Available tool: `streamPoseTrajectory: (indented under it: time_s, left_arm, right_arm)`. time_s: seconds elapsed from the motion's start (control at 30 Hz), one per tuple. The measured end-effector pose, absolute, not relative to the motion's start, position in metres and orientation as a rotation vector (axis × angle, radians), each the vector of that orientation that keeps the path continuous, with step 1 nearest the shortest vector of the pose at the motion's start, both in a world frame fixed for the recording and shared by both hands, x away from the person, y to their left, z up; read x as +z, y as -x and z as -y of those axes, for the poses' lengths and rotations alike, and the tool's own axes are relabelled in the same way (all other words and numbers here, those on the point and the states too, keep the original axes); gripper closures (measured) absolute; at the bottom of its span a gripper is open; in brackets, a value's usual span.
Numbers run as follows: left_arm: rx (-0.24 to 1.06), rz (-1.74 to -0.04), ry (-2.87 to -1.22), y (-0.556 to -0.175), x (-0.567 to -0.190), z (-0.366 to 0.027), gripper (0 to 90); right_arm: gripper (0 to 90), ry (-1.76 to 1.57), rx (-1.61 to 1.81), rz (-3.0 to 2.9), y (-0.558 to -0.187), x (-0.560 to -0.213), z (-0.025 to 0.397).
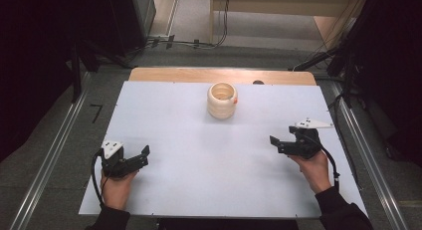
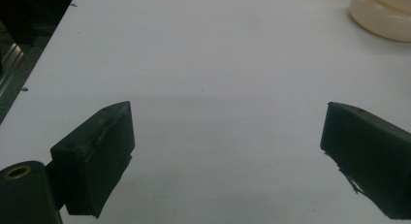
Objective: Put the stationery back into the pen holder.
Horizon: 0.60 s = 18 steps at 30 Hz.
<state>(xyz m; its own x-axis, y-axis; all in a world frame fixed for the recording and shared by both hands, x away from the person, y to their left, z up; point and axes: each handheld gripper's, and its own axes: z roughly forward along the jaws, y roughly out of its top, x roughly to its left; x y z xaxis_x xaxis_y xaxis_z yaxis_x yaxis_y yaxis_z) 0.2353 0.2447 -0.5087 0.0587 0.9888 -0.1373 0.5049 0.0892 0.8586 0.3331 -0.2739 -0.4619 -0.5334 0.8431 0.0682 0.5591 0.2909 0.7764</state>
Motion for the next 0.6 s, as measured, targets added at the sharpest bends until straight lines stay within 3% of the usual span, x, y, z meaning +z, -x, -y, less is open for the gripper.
streamPoseTrajectory:
  time_s: [0.6]
  left_arm:
    - [0.754, -1.558, -1.528, -0.235, -0.509, -0.245, 5.9]
  right_arm:
    - [12.0, -1.303, 1.09, -2.184, -0.325, -0.464, 0.293]
